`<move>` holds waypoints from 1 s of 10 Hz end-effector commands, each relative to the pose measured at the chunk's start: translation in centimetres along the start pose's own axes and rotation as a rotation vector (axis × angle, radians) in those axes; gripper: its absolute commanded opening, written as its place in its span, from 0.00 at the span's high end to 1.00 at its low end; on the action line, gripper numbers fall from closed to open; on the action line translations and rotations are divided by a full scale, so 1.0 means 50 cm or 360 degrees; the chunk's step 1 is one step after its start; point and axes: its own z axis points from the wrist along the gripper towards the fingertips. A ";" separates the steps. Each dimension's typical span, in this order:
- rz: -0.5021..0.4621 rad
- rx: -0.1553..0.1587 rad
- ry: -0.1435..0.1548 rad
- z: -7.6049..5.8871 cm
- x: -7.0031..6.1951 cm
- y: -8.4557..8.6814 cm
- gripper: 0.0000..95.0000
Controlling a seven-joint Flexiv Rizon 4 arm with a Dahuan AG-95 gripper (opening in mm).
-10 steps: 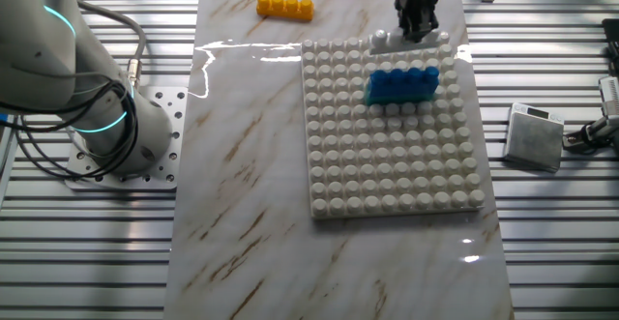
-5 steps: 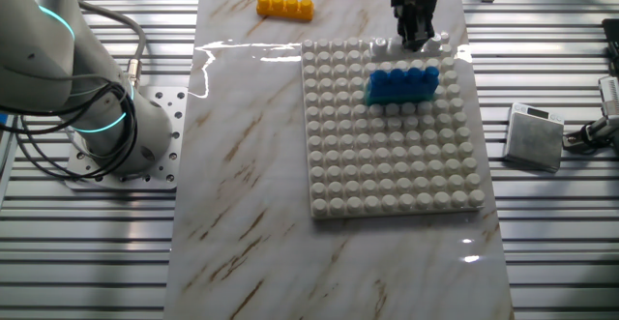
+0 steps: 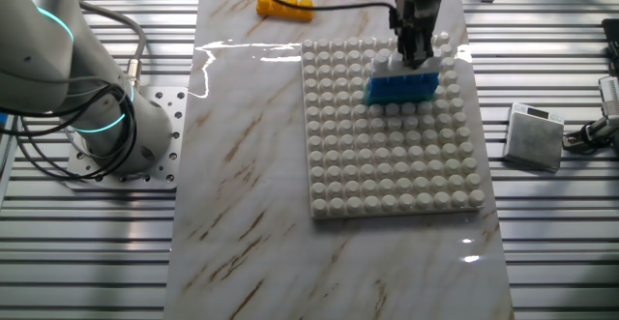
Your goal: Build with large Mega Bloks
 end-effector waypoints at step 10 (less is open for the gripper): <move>0.0012 -0.0022 -0.0042 0.020 0.003 -0.006 1.00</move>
